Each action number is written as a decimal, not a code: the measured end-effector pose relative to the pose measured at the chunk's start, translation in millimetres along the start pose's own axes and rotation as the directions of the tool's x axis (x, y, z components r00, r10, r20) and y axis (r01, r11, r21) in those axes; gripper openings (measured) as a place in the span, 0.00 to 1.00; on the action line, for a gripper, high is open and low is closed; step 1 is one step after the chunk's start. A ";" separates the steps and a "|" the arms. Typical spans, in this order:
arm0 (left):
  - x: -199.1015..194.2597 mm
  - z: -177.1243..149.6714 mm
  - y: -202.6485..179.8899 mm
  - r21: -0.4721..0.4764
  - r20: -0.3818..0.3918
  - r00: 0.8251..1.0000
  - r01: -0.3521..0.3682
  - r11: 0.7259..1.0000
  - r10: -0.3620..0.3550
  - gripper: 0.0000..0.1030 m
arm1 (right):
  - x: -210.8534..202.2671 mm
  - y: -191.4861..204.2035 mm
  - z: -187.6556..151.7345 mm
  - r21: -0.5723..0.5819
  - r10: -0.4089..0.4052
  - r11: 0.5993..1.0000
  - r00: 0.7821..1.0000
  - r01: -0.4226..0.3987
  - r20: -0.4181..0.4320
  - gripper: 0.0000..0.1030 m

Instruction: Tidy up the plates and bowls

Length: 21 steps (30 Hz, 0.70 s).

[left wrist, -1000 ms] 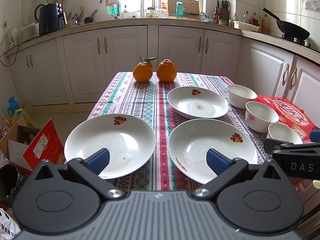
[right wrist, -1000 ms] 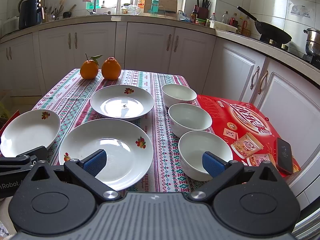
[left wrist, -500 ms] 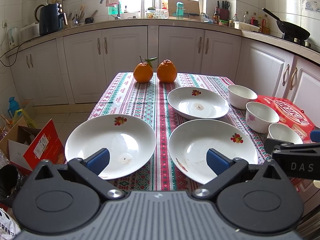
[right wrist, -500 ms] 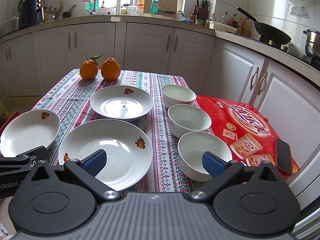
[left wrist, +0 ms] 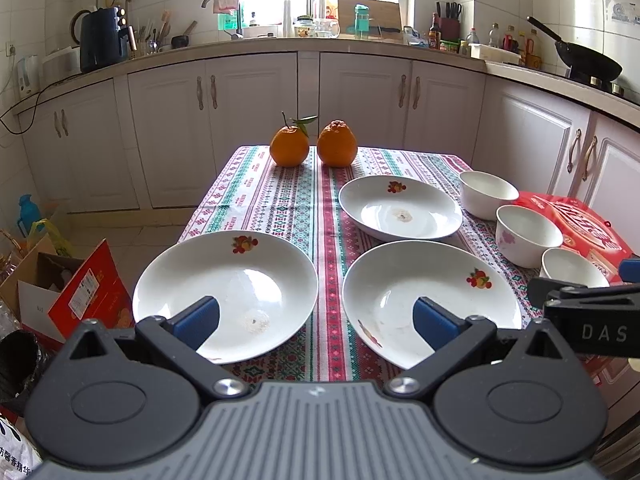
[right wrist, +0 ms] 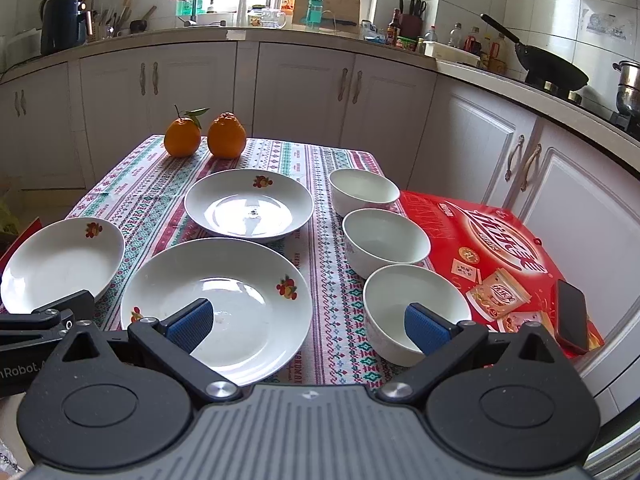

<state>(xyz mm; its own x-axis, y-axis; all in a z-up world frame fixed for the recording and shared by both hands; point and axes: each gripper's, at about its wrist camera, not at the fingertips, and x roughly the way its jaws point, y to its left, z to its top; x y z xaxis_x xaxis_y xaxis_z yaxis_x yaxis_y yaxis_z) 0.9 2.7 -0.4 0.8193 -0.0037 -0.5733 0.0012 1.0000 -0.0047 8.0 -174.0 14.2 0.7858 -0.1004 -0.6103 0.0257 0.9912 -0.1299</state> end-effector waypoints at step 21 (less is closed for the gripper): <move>20.3 8.7 55.3 0.015 0.015 1.000 -0.025 1.000 0.025 0.99 | 40.7 9.5 75.9 -0.038 0.340 0.940 0.939 -0.339 0.052 1.00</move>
<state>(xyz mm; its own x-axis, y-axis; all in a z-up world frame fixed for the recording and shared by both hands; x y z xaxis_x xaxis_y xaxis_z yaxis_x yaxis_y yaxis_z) 22.6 57.9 -5.2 0.8274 0.0214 -0.5612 -0.0111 0.9997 0.0218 87.2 -162.1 47.4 0.7784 0.2475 -0.5769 -0.2652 0.9626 0.0552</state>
